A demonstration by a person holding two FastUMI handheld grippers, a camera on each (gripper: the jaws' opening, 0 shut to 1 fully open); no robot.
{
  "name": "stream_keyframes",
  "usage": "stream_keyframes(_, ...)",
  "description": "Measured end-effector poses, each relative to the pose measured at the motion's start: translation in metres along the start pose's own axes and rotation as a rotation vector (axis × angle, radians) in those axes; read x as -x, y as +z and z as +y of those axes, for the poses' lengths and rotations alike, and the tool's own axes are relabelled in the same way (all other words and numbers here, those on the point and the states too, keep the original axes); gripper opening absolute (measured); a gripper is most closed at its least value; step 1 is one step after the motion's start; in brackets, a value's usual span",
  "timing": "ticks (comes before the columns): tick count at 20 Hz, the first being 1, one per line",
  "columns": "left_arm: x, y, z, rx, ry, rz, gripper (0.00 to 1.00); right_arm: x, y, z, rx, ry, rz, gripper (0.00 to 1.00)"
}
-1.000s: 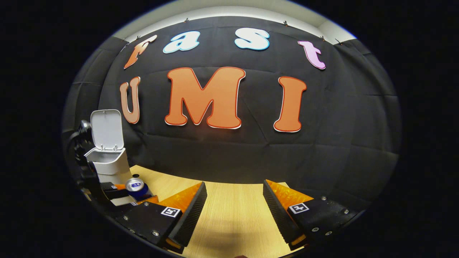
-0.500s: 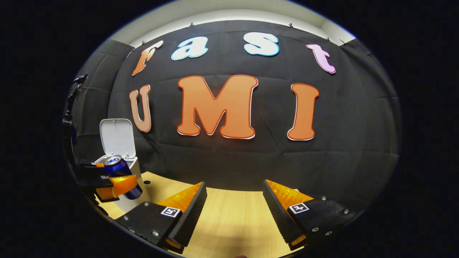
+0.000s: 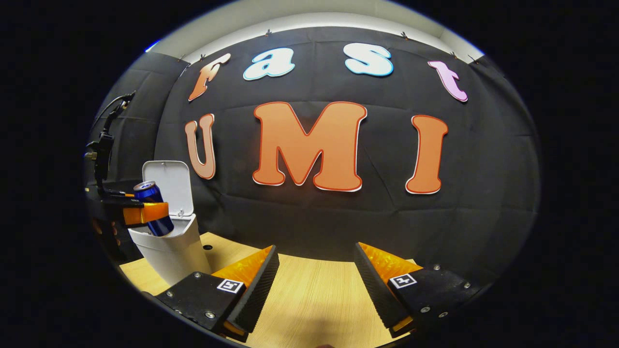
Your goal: Press the lid of the desktop garbage bin to open it, pick up the crumpled paper on the desktop and throw it into the bin, then pick up the pop can on the desktop and drop it into the bin, and finally close the garbage bin lid.
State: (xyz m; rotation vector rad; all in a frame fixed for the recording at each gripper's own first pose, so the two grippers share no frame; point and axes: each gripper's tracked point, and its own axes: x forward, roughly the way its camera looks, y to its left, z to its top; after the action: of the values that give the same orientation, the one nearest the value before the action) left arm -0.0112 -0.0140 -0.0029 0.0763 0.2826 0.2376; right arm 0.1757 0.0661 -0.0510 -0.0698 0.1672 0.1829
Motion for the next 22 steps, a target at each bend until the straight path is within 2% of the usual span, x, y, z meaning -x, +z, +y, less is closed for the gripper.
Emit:
stream_keyframes(6, -0.028, 0.000, 0.051, -0.052, 0.105, -0.005, 0.83, -0.008, 0.000, -0.005, -0.012, -0.010, 0.005, 0.94)
stream_keyframes(9, -0.042, -0.006, 0.066, -0.063, 0.139, -0.006, 0.80, -0.010, -0.002, -0.006, -0.009, -0.012, 0.008, 0.94)
stream_keyframes(10, -0.047, -0.006, 0.072, -0.067, 0.150, -0.010, 0.83, -0.011, -0.001, -0.005, -0.010, -0.012, 0.009, 0.94)
stream_keyframes(11, -0.053, -0.008, 0.077, -0.070, 0.158, -0.008, 0.80, -0.012, -0.002, -0.005, -0.011, -0.011, 0.011, 0.94)
stream_keyframes(13, -0.060, -0.013, 0.082, -0.066, 0.162, -0.010, 0.83, -0.011, -0.005, -0.008, -0.011, -0.012, 0.017, 0.94)
stream_keyframes(16, -0.066, -0.017, 0.090, -0.051, 0.182, -0.013, 0.81, -0.011, -0.005, -0.009, -0.006, -0.013, 0.021, 0.94)
stream_keyframes(18, -0.069, -0.018, 0.090, -0.043, 0.179, -0.007, 0.87, -0.009, -0.004, -0.009, -0.002, -0.013, 0.019, 0.94)
stream_keyframes(19, -0.068, -0.017, 0.092, -0.036, 0.180, -0.008, 0.84, -0.008, -0.004, -0.010, -0.001, -0.014, 0.018, 0.94)
stream_keyframes(20, -0.068, -0.013, 0.093, -0.023, 0.180, -0.013, 0.90, -0.007, -0.003, -0.009, -0.001, -0.013, 0.018, 0.94)
stream_keyframes(22, -0.068, 0.000, 0.097, 0.008, 0.181, -0.032, 0.92, -0.005, -0.002, -0.010, -0.001, -0.013, 0.017, 0.94)
